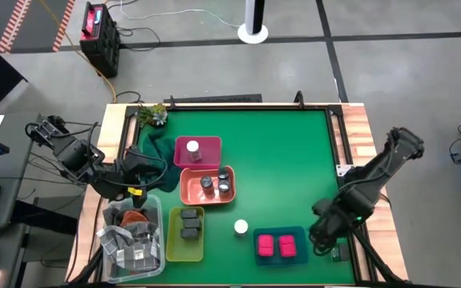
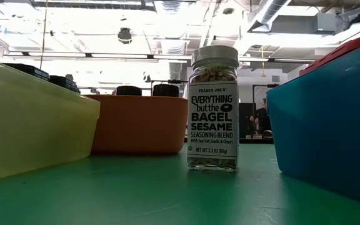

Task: Sort spices by type
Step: Put the green seasoning can into the yellow bin

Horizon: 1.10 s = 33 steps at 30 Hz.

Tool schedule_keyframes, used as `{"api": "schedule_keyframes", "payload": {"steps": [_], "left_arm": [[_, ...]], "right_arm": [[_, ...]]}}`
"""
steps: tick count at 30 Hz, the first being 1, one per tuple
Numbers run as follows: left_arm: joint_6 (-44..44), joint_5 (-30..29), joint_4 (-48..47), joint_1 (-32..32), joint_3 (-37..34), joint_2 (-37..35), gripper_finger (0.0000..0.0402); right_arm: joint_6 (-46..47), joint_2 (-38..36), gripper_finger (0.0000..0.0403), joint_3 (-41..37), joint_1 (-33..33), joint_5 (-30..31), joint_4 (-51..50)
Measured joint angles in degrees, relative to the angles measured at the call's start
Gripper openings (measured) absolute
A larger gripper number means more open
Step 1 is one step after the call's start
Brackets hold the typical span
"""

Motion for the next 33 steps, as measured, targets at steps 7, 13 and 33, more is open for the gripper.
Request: {"api": "schedule_keyframes", "payload": {"steps": [7, 13, 33], "left_arm": [[-1.58, -0.02, -0.15, 0.0, -0.02, 0.0, 0.0212], [-2.64, -0.04, -0.17, 0.0, -0.02, 0.0, 0.0212], [-2.18, 0.03, -0.26, 0.0, -0.02, 0.0, 0.0212]], "right_arm": [[12.09, -5.46, 0.0282, -13.86, 5.33, 0.09, 15.5], [13.6, -4.03, 0.0282, -18.19, 7.63, -0.66, 18.13], [5.47, 3.56, 0.0282, -18.88, 7.87, -2.34, 24.39]]}}
